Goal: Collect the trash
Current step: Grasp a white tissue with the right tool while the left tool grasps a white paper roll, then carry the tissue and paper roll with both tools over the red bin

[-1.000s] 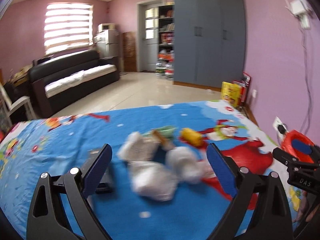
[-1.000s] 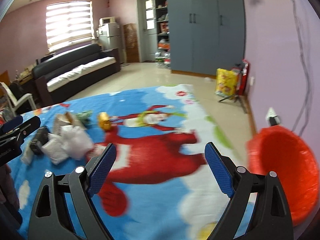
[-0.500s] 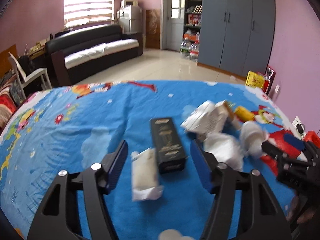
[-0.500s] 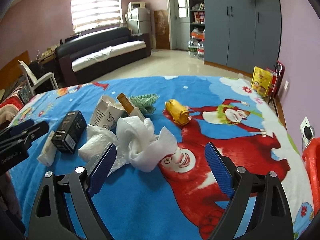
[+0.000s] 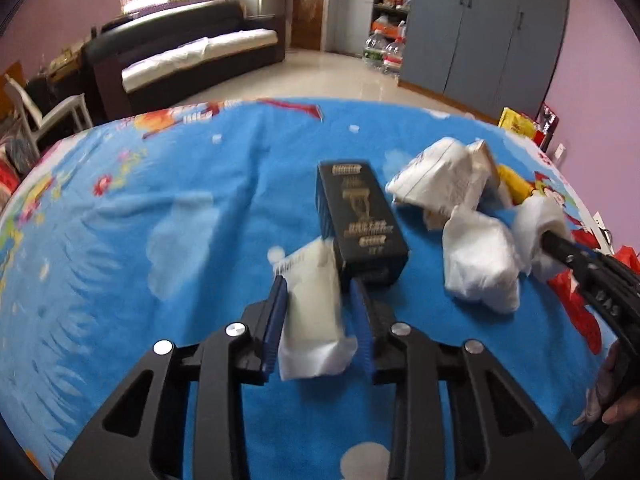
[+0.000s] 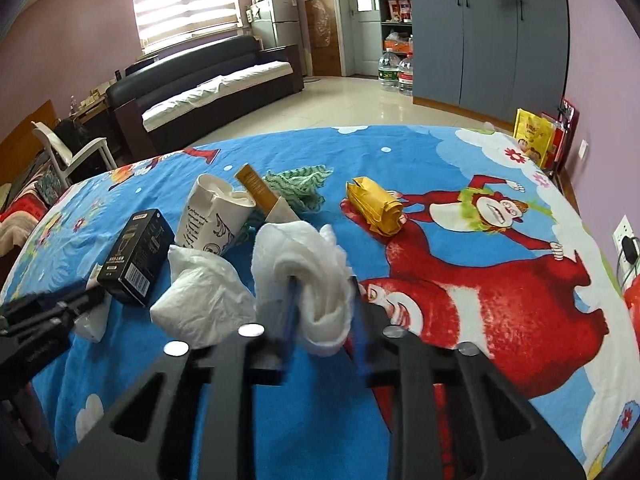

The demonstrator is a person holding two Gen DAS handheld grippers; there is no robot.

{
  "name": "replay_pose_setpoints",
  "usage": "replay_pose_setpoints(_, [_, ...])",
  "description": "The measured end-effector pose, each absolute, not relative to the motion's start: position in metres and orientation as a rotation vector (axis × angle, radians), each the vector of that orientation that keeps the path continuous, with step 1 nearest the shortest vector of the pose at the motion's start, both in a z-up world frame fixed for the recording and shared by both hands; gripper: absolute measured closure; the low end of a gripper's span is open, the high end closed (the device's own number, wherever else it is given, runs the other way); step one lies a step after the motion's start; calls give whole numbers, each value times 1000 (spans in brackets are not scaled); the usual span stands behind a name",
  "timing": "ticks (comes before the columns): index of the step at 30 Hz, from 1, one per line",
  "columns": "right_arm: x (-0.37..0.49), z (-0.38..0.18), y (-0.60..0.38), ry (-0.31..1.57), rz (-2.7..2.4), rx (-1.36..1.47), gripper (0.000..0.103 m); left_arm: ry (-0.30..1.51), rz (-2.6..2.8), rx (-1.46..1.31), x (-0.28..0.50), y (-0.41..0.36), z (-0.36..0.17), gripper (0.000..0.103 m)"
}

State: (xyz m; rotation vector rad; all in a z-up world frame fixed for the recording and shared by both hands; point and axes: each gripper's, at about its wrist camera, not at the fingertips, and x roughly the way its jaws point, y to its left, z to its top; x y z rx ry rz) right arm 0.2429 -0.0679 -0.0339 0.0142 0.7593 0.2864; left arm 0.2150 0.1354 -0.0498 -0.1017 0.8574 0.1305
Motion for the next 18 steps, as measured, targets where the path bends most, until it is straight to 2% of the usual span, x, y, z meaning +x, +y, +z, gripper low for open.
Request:
replay_pose_setpoints(2, [241, -33, -70, 752, 283, 8, 85, 845, 127, -56, 213, 129, -50, 72])
replay_pose_setpoints(7, [233, -28, -76, 727, 287, -5, 87, 791, 117, -85, 208, 125, -39, 80])
replay_pose_setpoints(12, [221, -17, -96, 699, 277, 2, 87, 653, 74, -88, 197, 96, -6, 80])
replay_pose_setpoints(18, [205, -5, -127, 660, 261, -5, 87, 582, -33, -52, 193, 47, 14, 80])
